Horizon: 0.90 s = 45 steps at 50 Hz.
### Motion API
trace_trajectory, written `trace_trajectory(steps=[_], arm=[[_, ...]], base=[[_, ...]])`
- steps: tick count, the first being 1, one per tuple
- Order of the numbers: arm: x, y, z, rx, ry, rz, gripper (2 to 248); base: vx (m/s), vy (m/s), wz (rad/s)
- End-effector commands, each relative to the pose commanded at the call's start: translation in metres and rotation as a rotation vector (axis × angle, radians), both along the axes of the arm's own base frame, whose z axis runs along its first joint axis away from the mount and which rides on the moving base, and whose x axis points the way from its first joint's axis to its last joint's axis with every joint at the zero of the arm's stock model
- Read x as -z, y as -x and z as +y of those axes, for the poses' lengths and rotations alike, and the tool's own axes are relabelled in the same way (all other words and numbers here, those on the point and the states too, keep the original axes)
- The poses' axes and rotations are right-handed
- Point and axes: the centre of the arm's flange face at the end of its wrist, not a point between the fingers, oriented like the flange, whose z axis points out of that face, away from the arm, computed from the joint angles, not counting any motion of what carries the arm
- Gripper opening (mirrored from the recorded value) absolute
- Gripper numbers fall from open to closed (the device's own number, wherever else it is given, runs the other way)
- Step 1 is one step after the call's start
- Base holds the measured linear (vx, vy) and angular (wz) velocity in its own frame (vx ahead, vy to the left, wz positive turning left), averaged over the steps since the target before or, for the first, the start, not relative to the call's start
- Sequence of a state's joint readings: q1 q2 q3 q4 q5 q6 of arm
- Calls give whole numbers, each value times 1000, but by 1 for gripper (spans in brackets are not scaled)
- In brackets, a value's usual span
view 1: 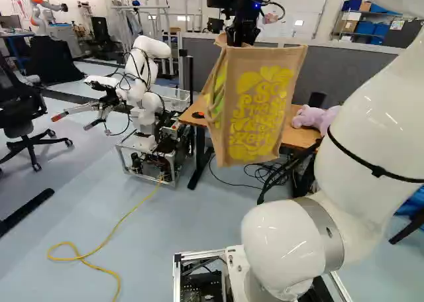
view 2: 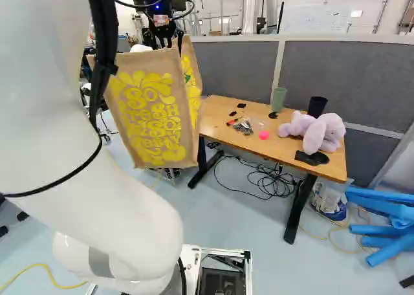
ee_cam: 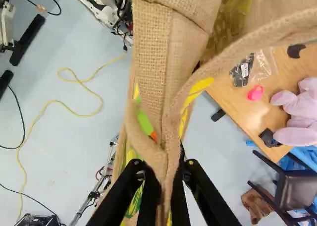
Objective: Pick up the bag on the ground and place it on the table
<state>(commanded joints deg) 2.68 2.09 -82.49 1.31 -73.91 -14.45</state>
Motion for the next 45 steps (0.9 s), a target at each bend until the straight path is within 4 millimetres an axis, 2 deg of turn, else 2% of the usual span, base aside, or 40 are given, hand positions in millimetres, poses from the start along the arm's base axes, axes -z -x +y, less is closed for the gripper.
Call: trace_trajectory(steps=[34, 45], arm=[[0, 0, 0, 0, 0, 0, 25], [0, 0, 0, 0, 0, 0, 25]], base=[[192, 57, -23], [175, 3, -266]])
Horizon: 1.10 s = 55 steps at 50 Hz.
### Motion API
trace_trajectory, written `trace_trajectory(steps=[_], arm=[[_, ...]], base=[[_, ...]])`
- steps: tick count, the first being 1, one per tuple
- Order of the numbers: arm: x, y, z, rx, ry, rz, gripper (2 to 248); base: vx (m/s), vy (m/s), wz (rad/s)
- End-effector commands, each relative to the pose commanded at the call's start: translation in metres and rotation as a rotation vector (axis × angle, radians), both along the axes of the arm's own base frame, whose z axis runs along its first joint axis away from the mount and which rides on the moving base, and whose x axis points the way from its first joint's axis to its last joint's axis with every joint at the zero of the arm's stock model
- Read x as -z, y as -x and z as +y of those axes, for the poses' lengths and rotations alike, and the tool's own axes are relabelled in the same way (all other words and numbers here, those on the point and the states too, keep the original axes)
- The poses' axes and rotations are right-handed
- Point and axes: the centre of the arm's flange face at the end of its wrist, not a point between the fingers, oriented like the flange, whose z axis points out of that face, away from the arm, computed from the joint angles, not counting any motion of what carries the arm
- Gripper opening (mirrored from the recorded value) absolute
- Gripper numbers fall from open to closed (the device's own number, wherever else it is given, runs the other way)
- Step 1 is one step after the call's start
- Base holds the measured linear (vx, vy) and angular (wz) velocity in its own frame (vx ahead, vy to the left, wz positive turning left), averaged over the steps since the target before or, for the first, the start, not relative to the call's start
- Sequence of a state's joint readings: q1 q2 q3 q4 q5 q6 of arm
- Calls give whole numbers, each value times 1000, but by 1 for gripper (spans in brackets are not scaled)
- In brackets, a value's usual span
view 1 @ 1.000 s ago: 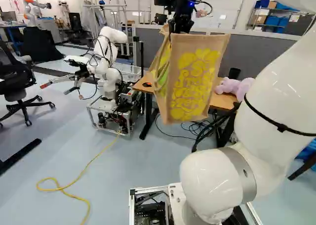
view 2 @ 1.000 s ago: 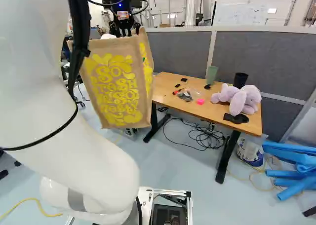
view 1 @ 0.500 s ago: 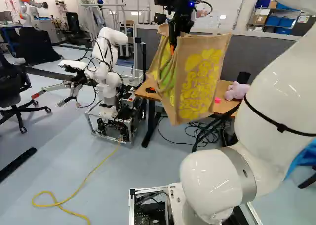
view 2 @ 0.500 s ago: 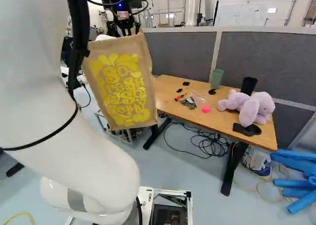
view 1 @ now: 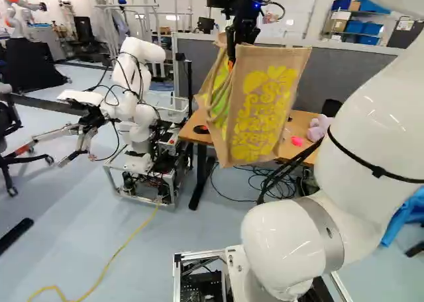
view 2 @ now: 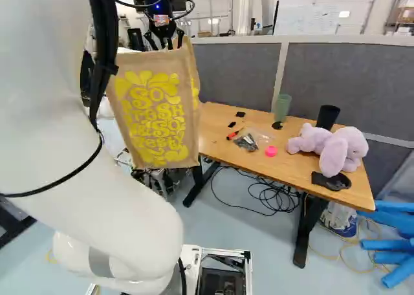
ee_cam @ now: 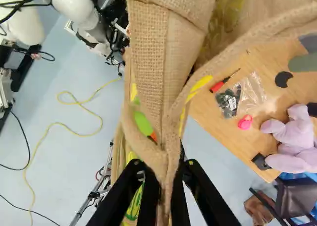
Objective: Pick up the bag on the ground and place it on the table
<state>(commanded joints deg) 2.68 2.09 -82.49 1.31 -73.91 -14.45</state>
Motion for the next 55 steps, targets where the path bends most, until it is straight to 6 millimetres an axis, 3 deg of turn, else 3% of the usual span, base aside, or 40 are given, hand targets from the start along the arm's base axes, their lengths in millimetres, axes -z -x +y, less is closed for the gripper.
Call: trace_trajectory(steps=[13, 55], arm=[[0, 0, 0, 0, 0, 0, 25], [0, 0, 0, 0, 0, 0, 25]], base=[[198, 1, -303], [194, 56, -35]])
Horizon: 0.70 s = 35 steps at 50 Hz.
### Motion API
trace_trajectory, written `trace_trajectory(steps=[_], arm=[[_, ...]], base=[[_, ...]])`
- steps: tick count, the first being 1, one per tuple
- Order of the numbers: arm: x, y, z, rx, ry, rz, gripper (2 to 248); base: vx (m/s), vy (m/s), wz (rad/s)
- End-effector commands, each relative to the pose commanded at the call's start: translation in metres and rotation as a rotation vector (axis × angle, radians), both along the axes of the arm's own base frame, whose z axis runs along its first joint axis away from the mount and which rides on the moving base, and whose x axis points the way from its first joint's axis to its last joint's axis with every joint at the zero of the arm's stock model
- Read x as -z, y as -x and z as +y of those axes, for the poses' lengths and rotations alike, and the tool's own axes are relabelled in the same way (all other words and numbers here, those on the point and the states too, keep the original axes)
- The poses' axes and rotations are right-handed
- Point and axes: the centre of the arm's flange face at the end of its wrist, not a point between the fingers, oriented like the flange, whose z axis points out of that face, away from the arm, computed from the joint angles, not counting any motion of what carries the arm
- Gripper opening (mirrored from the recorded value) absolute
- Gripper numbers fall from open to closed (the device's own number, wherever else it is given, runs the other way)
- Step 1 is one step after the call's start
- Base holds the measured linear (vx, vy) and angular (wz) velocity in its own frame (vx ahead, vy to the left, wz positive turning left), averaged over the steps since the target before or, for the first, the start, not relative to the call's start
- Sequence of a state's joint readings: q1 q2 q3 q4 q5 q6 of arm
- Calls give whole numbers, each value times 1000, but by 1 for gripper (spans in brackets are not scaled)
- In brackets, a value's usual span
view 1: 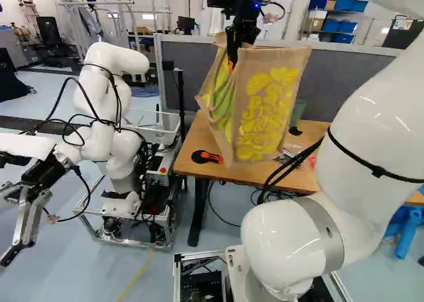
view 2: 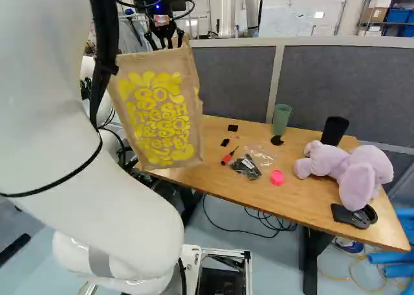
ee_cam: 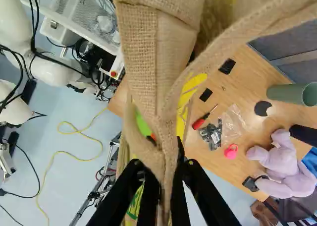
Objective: Pick up the bag on the ground and place it on the table
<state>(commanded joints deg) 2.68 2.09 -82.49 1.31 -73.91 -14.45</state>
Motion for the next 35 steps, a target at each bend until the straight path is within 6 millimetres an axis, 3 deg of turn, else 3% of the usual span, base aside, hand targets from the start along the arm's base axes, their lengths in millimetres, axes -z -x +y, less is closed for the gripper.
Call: trace_trajectory(steps=[23, 35], arm=[[0, 0, 0, 0, 0, 0, 25], [0, 0, 0, 0, 0, 0, 25]], base=[[183, 52, -25], [26, 2, 3]])
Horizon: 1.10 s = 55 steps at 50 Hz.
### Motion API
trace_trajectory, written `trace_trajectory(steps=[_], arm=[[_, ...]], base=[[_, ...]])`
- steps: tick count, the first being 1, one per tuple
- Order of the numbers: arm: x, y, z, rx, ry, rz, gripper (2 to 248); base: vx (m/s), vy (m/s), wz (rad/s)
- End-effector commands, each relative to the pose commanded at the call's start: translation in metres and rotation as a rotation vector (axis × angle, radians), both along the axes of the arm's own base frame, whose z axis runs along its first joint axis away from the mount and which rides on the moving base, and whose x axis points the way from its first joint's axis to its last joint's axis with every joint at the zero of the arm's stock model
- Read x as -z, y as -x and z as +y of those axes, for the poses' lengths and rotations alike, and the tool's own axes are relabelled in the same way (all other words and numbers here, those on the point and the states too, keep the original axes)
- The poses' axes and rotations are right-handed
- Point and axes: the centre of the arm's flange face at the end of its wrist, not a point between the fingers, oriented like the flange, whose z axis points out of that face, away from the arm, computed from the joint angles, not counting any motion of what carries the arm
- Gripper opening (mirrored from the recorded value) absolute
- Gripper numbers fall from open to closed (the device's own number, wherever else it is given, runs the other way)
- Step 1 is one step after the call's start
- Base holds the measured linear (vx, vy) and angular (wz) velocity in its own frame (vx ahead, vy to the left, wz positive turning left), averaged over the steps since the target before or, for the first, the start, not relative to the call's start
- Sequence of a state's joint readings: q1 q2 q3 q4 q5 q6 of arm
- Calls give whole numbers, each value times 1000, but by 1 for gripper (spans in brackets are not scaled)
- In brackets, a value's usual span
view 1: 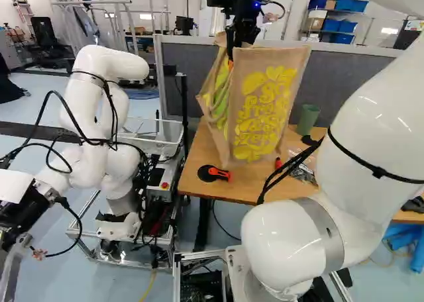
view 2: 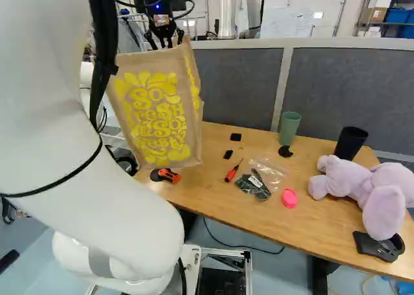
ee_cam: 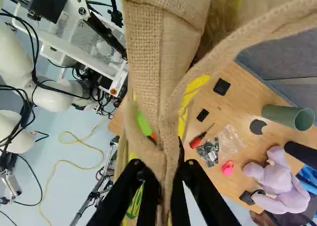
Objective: Pick up the bag on the ground and place it on the table
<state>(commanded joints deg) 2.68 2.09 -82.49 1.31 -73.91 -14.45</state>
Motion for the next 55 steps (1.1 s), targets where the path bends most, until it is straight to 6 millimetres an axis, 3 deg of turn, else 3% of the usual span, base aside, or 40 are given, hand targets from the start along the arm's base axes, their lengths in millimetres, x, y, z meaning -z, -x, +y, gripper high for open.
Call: trace_trajectory(steps=[21, 55], arm=[[0, 0, 0, 11, -2, 0, 25], [0, 0, 0, 309, -58, 10, 25]], base=[[0, 0, 0], [0, 0, 0]])
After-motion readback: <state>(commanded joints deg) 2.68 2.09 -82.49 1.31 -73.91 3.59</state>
